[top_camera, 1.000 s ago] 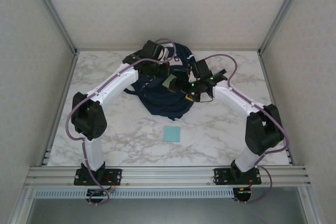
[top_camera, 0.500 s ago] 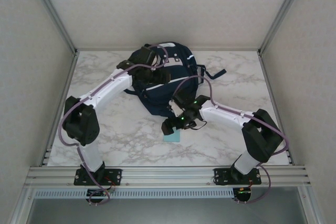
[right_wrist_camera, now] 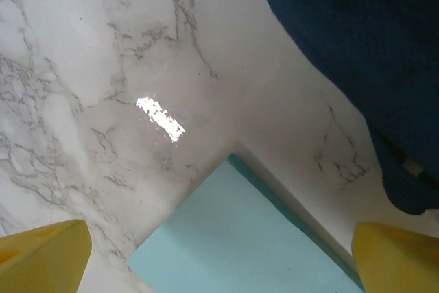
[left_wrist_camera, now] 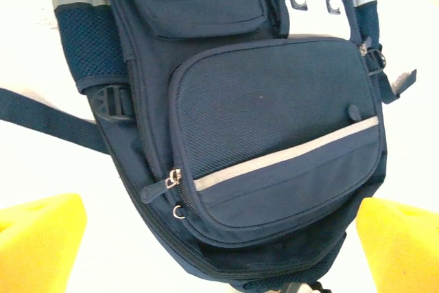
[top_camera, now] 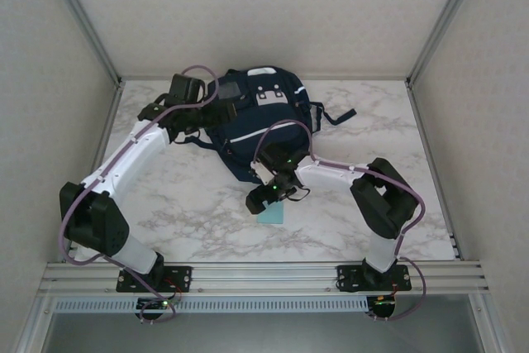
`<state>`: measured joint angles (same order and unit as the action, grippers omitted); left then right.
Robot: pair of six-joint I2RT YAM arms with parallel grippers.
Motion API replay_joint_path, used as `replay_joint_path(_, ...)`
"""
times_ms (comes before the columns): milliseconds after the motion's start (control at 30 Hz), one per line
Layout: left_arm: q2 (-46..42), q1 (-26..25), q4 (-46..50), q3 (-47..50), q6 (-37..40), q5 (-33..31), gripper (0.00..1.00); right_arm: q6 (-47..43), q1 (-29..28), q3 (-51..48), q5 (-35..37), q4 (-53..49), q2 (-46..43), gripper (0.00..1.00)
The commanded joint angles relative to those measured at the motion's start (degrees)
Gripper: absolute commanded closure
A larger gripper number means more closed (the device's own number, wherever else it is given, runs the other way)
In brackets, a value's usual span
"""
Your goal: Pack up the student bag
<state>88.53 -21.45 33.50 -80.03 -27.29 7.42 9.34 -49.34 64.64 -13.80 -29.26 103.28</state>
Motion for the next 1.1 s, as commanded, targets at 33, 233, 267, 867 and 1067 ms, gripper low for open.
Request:
replay_joint_path(33,-1.96,0.65,-1.73,2.0,-1.79,1.08,0.0,-1.12,-1.76,-3.09,0.76,-0.82,-2.41,0.02)
replay_joint_path(233,-1.37,0.8,-3.39,1.95,-3.36,2.75,0.0,3.19,-5.36,-9.35,0.47,-0.76,-7.04,0.02)
replay_joint_path(267,-1.27,0.8,-3.48,1.82,-3.55,2.94,0.0,4.05,-6.22,-9.68,0.85,-1.1,-7.78,0.02)
replay_joint_path(867,-3.01,0.79,-2.91,2.64,-3.91,2.25,0.0,9.98,-16.79,-2.92,19.51,-10.08,-2.47,0.01)
replay_joint_path(1067,-2.75,0.8,-2.74,2.34,-4.01,2.25,0.0,11.68,-20.12,-0.65,19.0,-9.94,-1.18,0.01)
